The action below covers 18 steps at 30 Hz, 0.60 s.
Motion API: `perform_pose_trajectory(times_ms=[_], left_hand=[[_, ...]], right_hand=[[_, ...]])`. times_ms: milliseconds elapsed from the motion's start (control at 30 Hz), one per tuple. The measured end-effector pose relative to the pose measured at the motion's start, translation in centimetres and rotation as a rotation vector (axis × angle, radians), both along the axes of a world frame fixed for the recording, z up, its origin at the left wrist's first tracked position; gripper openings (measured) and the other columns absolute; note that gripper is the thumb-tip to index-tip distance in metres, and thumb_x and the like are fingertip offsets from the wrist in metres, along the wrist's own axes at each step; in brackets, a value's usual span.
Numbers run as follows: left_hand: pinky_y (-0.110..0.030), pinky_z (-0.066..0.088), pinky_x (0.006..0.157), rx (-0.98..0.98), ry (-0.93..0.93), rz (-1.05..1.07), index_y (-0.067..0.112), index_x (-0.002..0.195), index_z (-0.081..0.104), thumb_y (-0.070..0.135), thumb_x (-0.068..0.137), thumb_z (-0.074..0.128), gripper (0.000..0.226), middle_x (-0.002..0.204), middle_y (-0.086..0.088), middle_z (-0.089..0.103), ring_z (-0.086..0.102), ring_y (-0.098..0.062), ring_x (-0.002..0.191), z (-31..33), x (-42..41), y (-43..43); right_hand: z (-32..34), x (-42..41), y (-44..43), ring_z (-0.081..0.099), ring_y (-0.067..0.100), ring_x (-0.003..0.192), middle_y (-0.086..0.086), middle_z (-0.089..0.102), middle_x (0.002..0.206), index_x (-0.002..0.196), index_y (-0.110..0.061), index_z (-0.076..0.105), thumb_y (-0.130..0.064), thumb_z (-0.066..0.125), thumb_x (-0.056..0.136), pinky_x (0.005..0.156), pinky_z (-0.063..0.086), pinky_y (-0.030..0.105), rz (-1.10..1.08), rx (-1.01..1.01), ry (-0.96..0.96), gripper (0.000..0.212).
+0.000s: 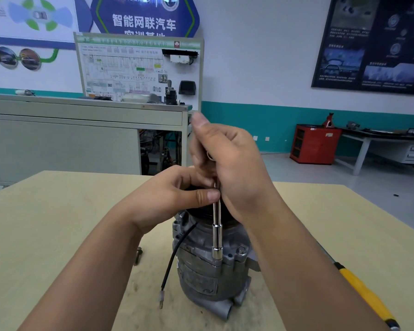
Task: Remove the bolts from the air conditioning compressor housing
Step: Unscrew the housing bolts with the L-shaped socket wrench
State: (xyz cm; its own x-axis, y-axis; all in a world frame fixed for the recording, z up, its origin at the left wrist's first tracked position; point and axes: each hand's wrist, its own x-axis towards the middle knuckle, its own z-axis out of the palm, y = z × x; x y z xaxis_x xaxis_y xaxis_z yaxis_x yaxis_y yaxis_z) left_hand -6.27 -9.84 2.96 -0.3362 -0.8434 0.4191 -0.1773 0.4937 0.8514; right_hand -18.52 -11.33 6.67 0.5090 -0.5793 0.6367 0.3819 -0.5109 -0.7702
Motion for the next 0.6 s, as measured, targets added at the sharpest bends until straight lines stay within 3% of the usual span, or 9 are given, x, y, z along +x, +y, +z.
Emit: perform_pose_trajectory(times_ms=[100,200,300,433,600], left_hand=[[-0.030,0.048,0.082,0.017,0.008,0.061,-0.014,0.078,0.057,0.018,0.072,0.066,0.034,0.078,-0.002,0.067,0.061,-0.012,0.081,0.0,0.0,0.0],[-0.028,0.050,0.089,0.037,-0.021,0.046,0.006,0.087,0.071,0.019,0.074,0.064,0.020,0.091,-0.002,0.073,0.066,-0.013,0.091,0.3,-0.3,0.3],[-0.021,0.050,0.082,0.049,-0.039,0.028,0.019,0.086,0.075,0.022,0.079,0.061,0.016,0.090,0.002,0.074,0.067,-0.009,0.090,0.5,-0.4,0.5],[-0.015,0.048,0.079,0.036,0.029,0.024,0.023,0.089,0.075,0.023,0.083,0.057,0.019,0.094,0.004,0.074,0.067,-0.007,0.093,0.5,-0.8,0.7],[-0.021,0.050,0.083,0.036,-0.005,0.087,0.018,0.092,0.073,0.030,0.080,0.059,0.022,0.095,0.000,0.074,0.067,-0.011,0.093,0.3,-1.1,0.3]], right_hand=[[-0.4,-0.5,-0.3,0.031,0.009,0.046,-0.002,0.036,0.049,0.067,-0.012,0.055,-0.028,0.039,0.091,0.048,0.025,0.031,0.052,0.037,-0.023,0.033],[-0.6,-1.0,-0.4,0.042,0.010,0.057,-0.001,0.045,0.059,0.076,-0.013,0.055,-0.026,0.037,0.086,0.056,0.036,0.029,0.069,0.086,-0.037,0.024],[-0.6,-1.6,-0.5,0.048,0.009,0.064,0.000,0.051,0.066,0.074,-0.013,0.054,-0.023,0.035,0.084,0.060,0.040,0.021,-0.024,0.011,-0.001,0.024],[-0.4,-2.4,-0.6,0.049,0.002,0.068,0.001,0.055,0.073,0.072,-0.012,0.053,-0.024,0.031,0.085,0.061,0.039,0.012,-0.231,-0.139,0.099,0.029],[-0.7,-2.7,-0.8,0.052,0.006,0.064,0.006,0.057,0.071,0.072,-0.009,0.055,-0.028,0.030,0.085,0.054,0.040,0.013,-0.224,-0.090,0.082,0.034]])
